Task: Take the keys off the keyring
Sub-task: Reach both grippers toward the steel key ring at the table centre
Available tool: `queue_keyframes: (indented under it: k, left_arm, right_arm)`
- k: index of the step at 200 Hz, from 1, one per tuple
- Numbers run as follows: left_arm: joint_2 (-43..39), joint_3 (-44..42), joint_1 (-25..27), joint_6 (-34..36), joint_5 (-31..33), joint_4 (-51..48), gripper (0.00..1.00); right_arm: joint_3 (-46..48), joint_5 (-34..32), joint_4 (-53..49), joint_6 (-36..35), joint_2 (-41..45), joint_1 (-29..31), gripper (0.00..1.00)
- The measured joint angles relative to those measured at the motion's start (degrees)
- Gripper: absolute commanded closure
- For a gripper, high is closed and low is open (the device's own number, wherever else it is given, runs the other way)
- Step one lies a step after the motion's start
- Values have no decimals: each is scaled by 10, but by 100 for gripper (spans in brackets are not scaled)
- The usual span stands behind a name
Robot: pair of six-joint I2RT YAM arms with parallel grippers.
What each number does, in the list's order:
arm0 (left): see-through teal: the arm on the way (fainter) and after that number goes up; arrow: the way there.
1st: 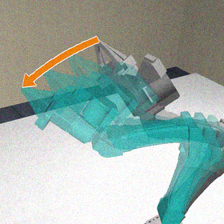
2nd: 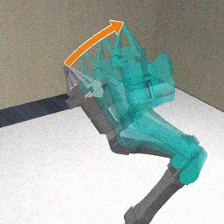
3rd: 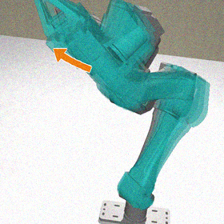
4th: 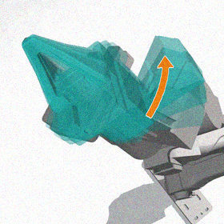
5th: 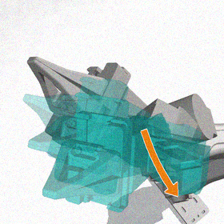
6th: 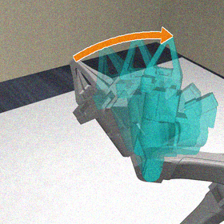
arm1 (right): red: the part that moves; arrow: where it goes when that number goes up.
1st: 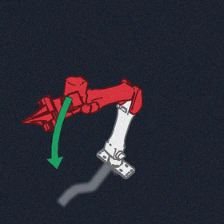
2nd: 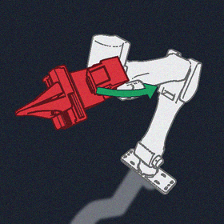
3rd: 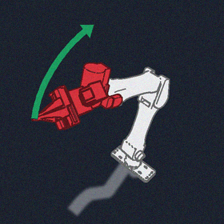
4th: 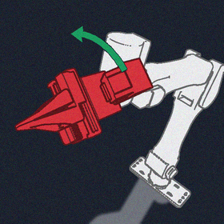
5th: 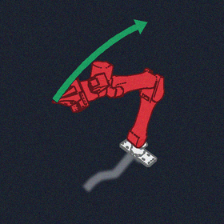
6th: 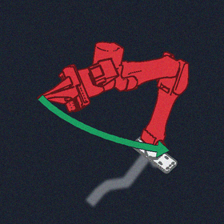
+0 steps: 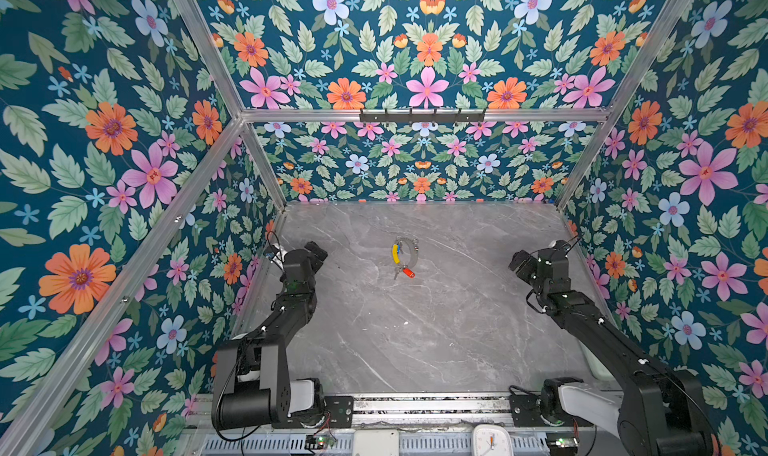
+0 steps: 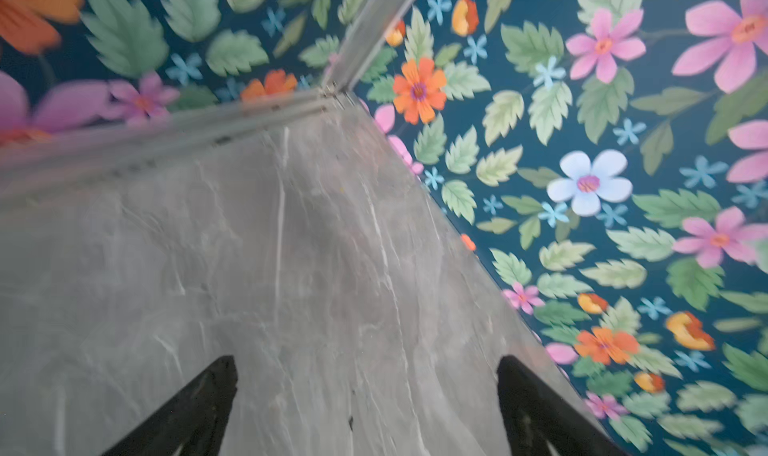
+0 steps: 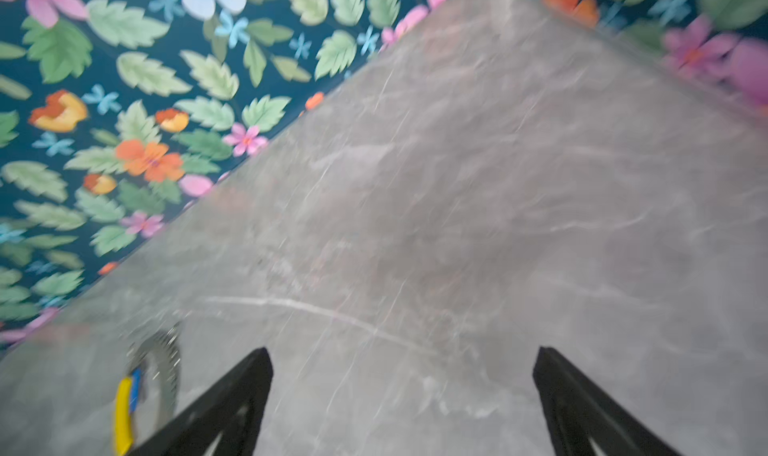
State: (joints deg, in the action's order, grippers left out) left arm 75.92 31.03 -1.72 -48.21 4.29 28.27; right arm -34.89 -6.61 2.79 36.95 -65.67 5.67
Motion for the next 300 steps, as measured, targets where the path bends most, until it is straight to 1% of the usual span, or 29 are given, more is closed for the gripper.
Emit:
queue_keyframes:
  k: [11,22,31,40,54,66,86,114,124,138,164,173,204,227,250,269,300]
  left_arm:
    - [0,-12,0,-14,-35,14,1]
    - [3,-11,2,-14,-66,24,1]
    - [5,-5,5,-14,-90,26,6]
    - [8,3,12,-13,-117,30,10]
    - [14,14,34,-6,-151,30,13]
    - [19,18,52,3,-172,28,13]
    - [23,17,91,9,-191,17,13]
    - [20,2,142,23,-194,6,9]
    - [18,-7,158,28,-193,0,9]
    - [14,-16,172,32,-191,-6,9]
    - [5,-35,192,36,-181,-12,9]
    - [5,-39,195,36,-181,-13,10]
    - [12,-44,199,36,-187,-10,11]
    - [26,-44,202,36,-200,-5,11]
    - [38,-44,203,33,-210,0,11]
    - [44,-44,204,32,-219,6,11]
    - [54,-44,205,28,-231,18,12]
  right_arm:
    - [1,38,5,5,-5,2,1]
    - [-10,68,4,3,-14,11,4]
    - [-22,96,7,-2,-24,21,7]
    - [-36,123,11,-7,-36,34,8]
    - [-56,142,13,-13,-59,58,10]
    - [-78,154,12,-21,-84,82,15]
    - [-137,154,-4,-42,-144,135,22]
    - [-236,145,-27,-79,-247,198,25]
    - [-285,135,-30,-91,-299,218,30]
    - [-339,136,-37,-104,-358,233,34]
    - [-441,123,-63,-115,-460,249,39]
    - [-479,120,-78,-118,-493,253,42]
    - [-586,107,-108,-128,-590,263,46]
    - [-648,88,-141,-127,-643,260,47]
    - [-690,77,-167,-127,-675,262,48]
    - [-707,75,-176,-127,-690,264,49]
    - [-727,75,-190,-126,-704,265,55]
